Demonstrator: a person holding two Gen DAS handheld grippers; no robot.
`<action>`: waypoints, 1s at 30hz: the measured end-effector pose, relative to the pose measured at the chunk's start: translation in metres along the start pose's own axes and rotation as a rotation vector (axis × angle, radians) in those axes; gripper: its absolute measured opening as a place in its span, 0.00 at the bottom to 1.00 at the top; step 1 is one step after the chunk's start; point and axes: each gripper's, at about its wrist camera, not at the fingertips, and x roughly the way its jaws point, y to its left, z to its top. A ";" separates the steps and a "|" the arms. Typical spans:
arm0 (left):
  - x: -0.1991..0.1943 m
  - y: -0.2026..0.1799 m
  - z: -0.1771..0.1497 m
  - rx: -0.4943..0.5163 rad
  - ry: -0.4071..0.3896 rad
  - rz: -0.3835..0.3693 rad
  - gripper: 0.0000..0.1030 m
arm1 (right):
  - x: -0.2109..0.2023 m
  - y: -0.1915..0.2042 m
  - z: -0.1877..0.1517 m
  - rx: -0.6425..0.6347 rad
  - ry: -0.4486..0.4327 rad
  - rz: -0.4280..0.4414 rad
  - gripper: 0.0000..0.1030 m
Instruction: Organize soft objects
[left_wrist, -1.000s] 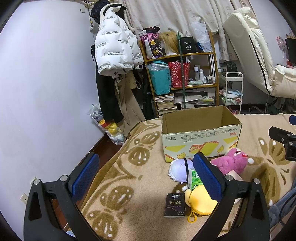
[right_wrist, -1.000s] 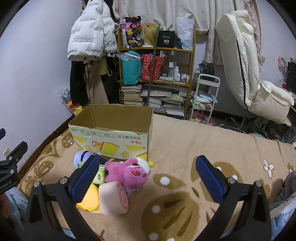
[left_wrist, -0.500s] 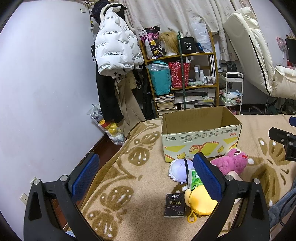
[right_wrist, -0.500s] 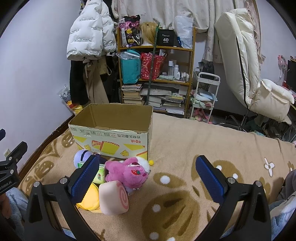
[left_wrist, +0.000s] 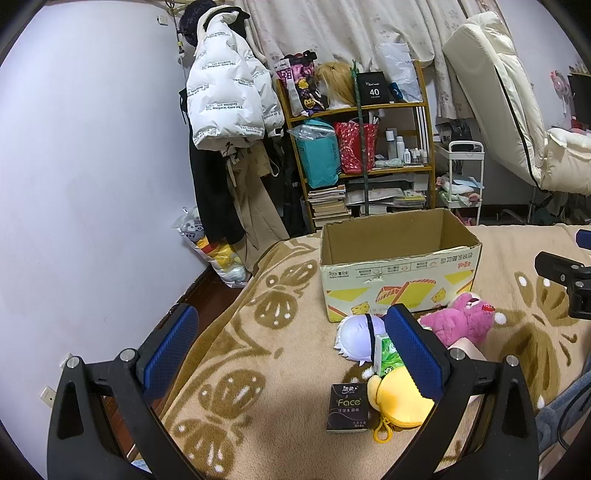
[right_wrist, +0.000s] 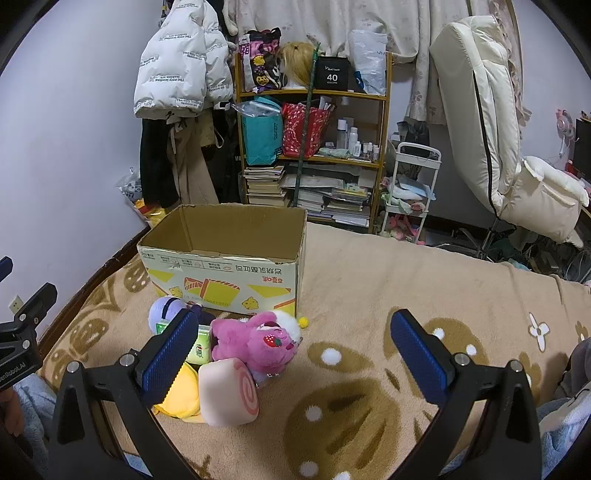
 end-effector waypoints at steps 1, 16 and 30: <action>0.000 0.000 0.000 0.000 -0.001 -0.001 0.97 | 0.000 0.000 0.000 0.000 0.001 0.001 1.00; -0.001 0.003 0.000 -0.002 -0.001 -0.003 0.97 | 0.004 0.001 -0.004 -0.002 0.000 0.000 1.00; -0.001 0.002 -0.001 -0.002 0.004 -0.003 0.97 | 0.003 -0.001 -0.003 0.003 0.003 0.001 1.00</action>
